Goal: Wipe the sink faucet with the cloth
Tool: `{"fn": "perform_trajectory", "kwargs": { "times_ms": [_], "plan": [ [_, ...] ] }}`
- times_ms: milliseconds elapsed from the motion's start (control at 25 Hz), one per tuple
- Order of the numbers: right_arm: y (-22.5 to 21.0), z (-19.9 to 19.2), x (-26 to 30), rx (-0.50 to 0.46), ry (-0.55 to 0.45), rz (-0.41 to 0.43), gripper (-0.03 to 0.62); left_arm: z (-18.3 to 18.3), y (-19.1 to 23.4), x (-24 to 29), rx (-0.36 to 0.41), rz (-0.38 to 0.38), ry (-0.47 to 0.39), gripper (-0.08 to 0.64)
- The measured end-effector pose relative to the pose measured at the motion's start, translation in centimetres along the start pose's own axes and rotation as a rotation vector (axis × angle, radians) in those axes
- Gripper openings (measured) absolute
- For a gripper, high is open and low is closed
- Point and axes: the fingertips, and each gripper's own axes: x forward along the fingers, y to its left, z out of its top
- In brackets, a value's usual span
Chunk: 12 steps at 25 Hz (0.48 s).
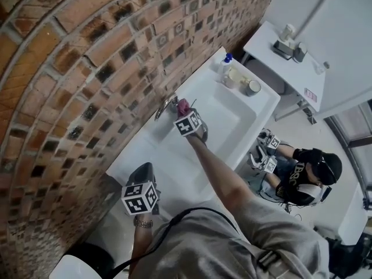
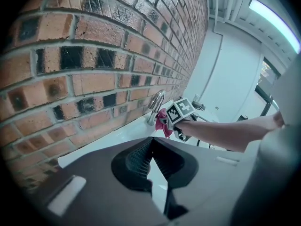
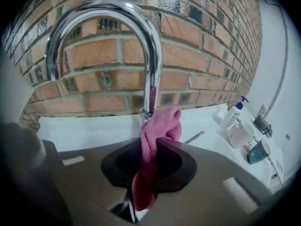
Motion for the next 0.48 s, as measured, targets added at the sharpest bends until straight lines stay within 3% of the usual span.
{"fn": "perform_trajectory", "kwargs": {
  "times_ms": [120, 200, 240, 320, 400, 480],
  "plan": [
    [2.5, -4.0, 0.4, 0.012, 0.143, 0.140, 0.060, -0.1, -0.1, 0.1, 0.000, -0.005, -0.002, 0.020],
    [3.1, -7.7, 0.3, 0.086, 0.255, 0.186, 0.061, -0.2, -0.5, 0.0, 0.003, -0.013, 0.000, 0.020],
    [3.4, -8.7, 0.0, 0.116, 0.260, 0.198, 0.061, -0.2, -0.6, -0.1, 0.005, -0.015, 0.002, 0.020],
    [4.7, -7.2, -0.8, 0.139, 0.151, 0.253, 0.061, -0.2, -0.7, -0.3, 0.009, -0.015, 0.002, 0.020],
    [5.2, -2.7, -0.9, 0.112, -0.009, 0.272, 0.061, 0.0, -0.4, -0.2, 0.005, -0.011, -0.002, 0.020],
    [5.2, 0.4, -0.2, 0.069, -0.064, 0.264, 0.061, 0.2, -0.3, -0.1, 0.001, -0.010, -0.003, 0.020]
  ]
}}
